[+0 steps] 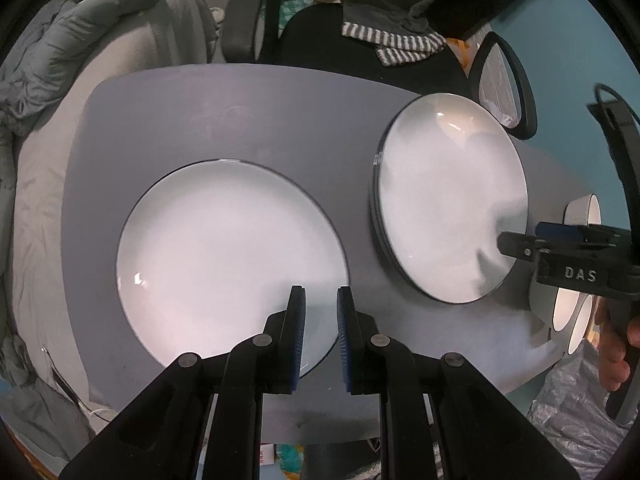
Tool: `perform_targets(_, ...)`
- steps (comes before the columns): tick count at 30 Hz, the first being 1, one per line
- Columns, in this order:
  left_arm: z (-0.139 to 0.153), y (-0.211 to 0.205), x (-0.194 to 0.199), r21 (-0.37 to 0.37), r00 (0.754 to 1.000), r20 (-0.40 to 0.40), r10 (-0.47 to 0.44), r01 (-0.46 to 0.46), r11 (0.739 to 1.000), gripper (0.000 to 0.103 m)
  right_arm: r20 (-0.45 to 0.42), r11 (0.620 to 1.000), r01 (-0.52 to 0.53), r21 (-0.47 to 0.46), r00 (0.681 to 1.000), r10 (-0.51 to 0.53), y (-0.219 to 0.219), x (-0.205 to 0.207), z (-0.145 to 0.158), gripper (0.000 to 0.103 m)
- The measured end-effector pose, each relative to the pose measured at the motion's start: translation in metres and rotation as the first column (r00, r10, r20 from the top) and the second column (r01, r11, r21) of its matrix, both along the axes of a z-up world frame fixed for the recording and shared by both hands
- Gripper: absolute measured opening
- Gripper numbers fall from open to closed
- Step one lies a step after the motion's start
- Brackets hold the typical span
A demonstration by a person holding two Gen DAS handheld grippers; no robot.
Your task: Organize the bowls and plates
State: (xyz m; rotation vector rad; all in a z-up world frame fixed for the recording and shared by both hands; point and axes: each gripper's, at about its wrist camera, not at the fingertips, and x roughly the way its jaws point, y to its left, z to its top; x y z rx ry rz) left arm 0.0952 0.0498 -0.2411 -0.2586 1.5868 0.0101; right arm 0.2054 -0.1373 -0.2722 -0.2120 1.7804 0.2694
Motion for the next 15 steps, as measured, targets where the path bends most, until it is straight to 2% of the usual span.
perform_targets(4, 0.006, 0.016, -0.013, -0.005, 1.0, 0.013, 0.026, -0.026, 1.0, 0.027, 0.02, 1.0, 0.006, 0.008, 1.0, -0.006, 0.002, -0.01, 0.011, 0.071)
perform_targets(10, 0.013, 0.031, -0.032, 0.014, 0.999, 0.041, 0.031, -0.031, 0.999, 0.029, 0.048, 1.0, -0.004, 0.028, 0.999, 0.002, 0.011, -0.027, 0.028, 0.071)
perform_targets(12, 0.013, 0.036, -0.038, 0.011, 0.998, 0.043, 0.037, -0.037, 0.999, 0.036, 0.051, 0.999, -0.006, 0.042, 0.999, 0.004, 0.017, -0.033, 0.032, 0.071)
perform_targets(15, 0.015, 0.045, -0.046, 0.012, 0.997, 0.057, 0.055, -0.056, 0.998, 0.037, 0.049, 0.998, -0.008, 0.063, 0.999, 0.005, 0.023, -0.041, 0.038, 0.071)
